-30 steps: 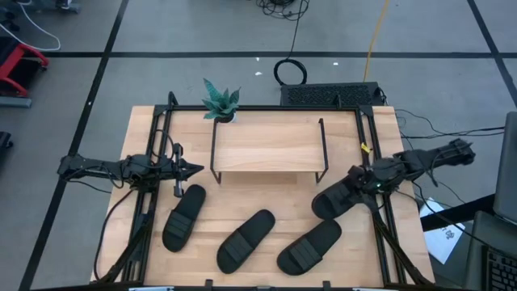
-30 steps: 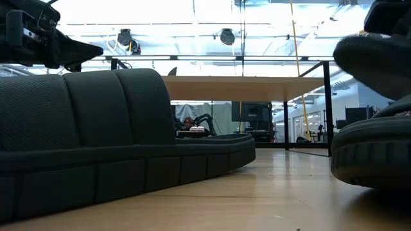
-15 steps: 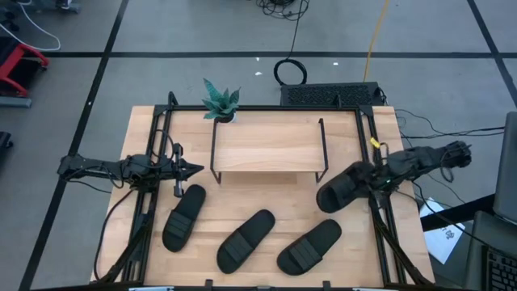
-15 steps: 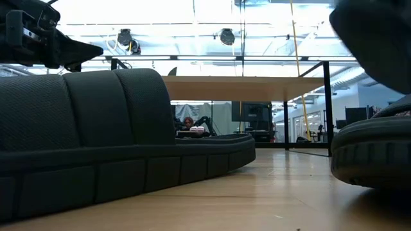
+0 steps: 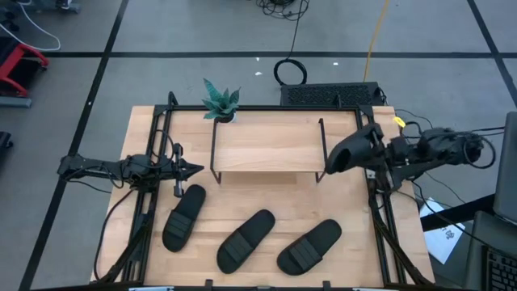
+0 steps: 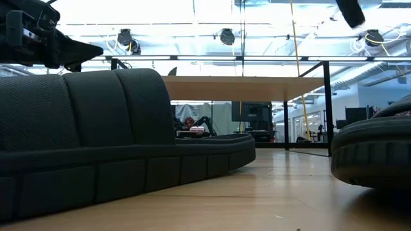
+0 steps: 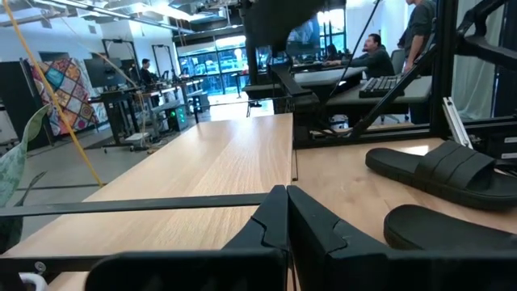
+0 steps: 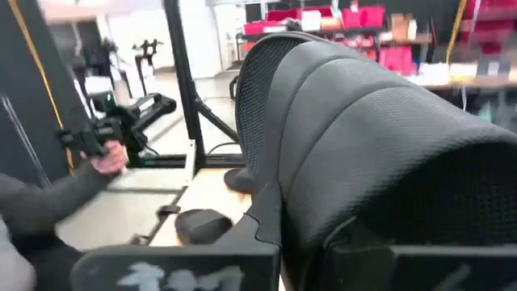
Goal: Pick and place slides into the shelf
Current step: Put the slide on the shelf
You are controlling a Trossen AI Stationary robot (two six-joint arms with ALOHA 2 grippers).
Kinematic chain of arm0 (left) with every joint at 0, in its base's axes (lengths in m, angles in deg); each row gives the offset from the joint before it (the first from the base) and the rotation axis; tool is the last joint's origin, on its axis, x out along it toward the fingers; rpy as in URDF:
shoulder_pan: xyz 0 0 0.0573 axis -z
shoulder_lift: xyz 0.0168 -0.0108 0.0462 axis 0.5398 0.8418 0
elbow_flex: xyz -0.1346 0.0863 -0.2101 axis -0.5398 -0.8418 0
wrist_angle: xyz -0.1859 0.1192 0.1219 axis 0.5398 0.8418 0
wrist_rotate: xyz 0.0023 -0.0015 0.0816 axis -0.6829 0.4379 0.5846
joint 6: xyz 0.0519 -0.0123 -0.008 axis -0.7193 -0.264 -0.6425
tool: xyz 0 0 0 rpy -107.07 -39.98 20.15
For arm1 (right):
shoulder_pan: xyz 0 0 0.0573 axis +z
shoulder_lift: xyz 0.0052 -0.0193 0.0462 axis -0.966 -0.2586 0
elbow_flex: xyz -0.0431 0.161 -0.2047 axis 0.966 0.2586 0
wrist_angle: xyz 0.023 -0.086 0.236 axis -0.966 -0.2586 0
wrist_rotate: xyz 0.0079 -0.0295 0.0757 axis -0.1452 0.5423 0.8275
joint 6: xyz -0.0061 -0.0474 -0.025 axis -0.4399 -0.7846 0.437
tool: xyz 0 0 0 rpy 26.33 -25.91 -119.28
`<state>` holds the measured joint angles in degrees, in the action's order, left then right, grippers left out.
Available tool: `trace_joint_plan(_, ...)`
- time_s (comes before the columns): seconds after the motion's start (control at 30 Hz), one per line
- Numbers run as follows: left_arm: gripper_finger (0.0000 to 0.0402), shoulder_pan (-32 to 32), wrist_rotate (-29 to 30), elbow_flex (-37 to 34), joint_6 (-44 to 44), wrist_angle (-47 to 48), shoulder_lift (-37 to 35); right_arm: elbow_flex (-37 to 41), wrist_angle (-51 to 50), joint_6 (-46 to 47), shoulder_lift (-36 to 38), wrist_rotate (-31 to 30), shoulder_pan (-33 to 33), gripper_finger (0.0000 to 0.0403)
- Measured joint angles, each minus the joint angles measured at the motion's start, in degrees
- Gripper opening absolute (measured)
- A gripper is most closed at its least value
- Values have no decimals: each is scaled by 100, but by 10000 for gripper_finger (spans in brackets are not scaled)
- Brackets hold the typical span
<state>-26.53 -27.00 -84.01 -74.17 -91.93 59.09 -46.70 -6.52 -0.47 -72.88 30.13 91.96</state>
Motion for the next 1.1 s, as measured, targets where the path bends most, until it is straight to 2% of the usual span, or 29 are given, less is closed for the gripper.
trace_joint_plan(0.2,8,1,0,0,0,2,0,-1339,-363,-889,-1116,-299,-11,4)
trace_joint_plan(0.47,8,-1,2,0,-43,2,0,-3962,-3105,-798,-3041,-815,-443,4)
trace_joint_plan(0.63,8,1,2,0,-192,2,0,-5072,-3801,-1056,-3774,-879,-1166,3)
trace_joint_plan(0.77,8,-1,2,0,-190,0,-2,-5672,-3949,-1991,-4229,-350,-1846,3)
trace_joint_plan(0.93,8,-1,2,0,-147,0,0,-6021,-3332,-3226,-4671,-80,-2520,2)
trace_joint_plan(1.03,8,1,2,0,-146,2,-1,-6196,-3441,-4048,-4984,1231,-3047,2)
trace_joint_plan(1.1,8,0,2,0,-146,4,-1,-6258,-3698,-4151,-5242,1887,-3371,2)
